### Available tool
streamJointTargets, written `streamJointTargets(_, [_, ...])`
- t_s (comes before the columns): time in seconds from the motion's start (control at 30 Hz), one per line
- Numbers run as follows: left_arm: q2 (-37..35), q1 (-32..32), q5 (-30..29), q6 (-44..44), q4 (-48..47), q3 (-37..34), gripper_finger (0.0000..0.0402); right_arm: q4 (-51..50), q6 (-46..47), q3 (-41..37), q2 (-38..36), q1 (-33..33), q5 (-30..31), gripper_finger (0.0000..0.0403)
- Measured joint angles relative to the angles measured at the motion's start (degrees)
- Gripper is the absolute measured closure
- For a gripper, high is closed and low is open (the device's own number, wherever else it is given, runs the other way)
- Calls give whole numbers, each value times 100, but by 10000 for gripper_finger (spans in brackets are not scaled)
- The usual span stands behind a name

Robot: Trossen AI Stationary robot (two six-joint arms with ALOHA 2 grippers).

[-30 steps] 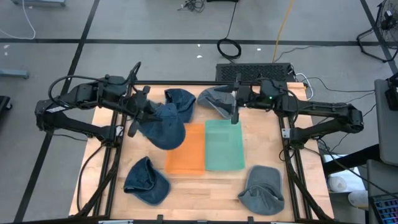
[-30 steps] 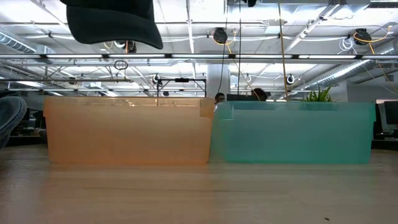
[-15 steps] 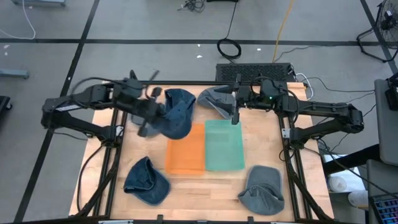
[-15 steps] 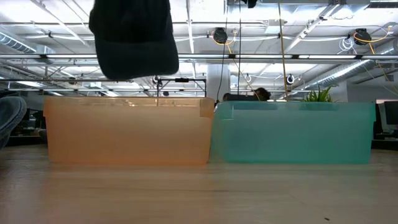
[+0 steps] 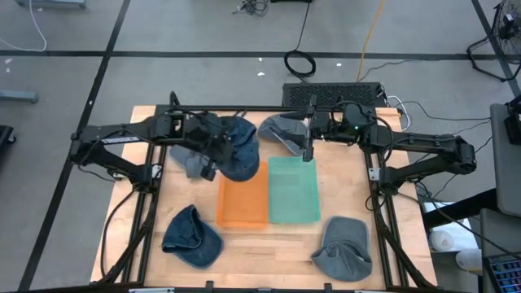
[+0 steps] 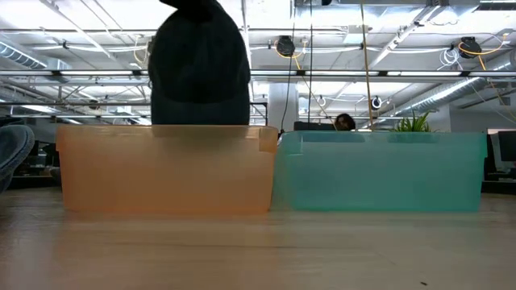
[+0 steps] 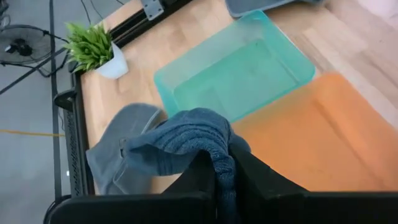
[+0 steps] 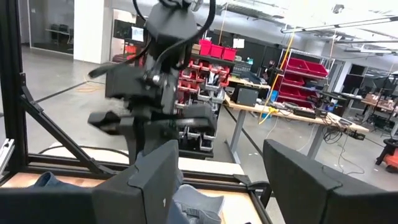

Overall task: Pick & Place hat
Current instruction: Put the top right blue cap into the orange bin

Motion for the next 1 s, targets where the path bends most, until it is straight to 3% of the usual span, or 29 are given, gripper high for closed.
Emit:
streamJointTargets(0.33, [595,169,71,-217,99,-2,379,15,0,0,-21,0,-8,181])
streamJointTargets(0.5, [860,237,514,-233,89,-2,379,13,0,0,-21,0,-11,181])
streamJointTargets(1.0, [1460,661,277,-295,15,-2,379,-11,1,0,-21,0,-15,181])
